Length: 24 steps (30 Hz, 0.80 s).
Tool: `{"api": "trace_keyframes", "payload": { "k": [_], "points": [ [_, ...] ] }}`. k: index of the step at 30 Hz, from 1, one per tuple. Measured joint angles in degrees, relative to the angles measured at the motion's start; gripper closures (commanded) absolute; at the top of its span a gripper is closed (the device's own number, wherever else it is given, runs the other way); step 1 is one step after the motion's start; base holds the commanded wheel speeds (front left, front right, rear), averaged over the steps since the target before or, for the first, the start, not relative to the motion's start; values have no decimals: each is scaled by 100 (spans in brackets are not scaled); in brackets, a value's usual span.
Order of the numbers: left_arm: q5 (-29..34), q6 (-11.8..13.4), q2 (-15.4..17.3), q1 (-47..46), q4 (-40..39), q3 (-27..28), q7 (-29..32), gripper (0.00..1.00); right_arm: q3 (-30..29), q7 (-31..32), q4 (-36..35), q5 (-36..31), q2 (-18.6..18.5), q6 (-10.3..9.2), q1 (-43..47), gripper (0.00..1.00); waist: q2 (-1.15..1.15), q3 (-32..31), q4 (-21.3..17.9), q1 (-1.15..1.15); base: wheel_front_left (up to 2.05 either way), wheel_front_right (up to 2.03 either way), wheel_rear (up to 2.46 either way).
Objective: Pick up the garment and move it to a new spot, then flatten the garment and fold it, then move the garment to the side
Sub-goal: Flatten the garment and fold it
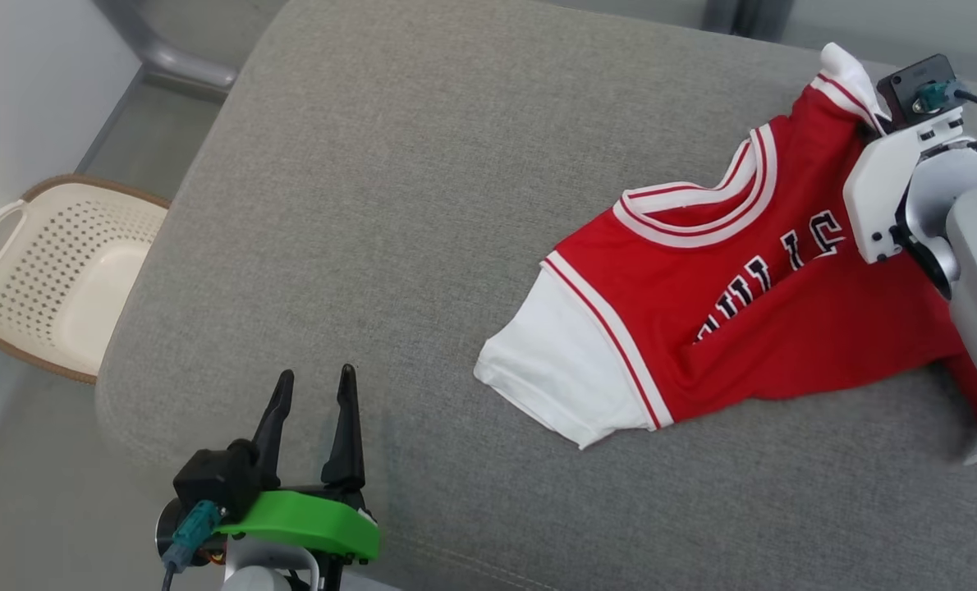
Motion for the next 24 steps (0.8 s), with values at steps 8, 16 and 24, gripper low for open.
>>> {"api": "trace_keyframes", "payload": {
  "k": [8,16,24],
  "points": [
    [-100,98,1,-41,-33,-43,0,0,187,-505,803,-244,381,0,-588,0,0,306,349,0,0,0,0],
    [-24,105,0,-43,-49,148,0,0,-20,-1604,907,355,680,0,-602,0,0,356,109,0,0,0,0],
    [212,33,-3,23,-52,385,0,0,-414,-2396,304,1038,672,-1,281,0,0,117,-518,0,0,0,0]
  ]
}}
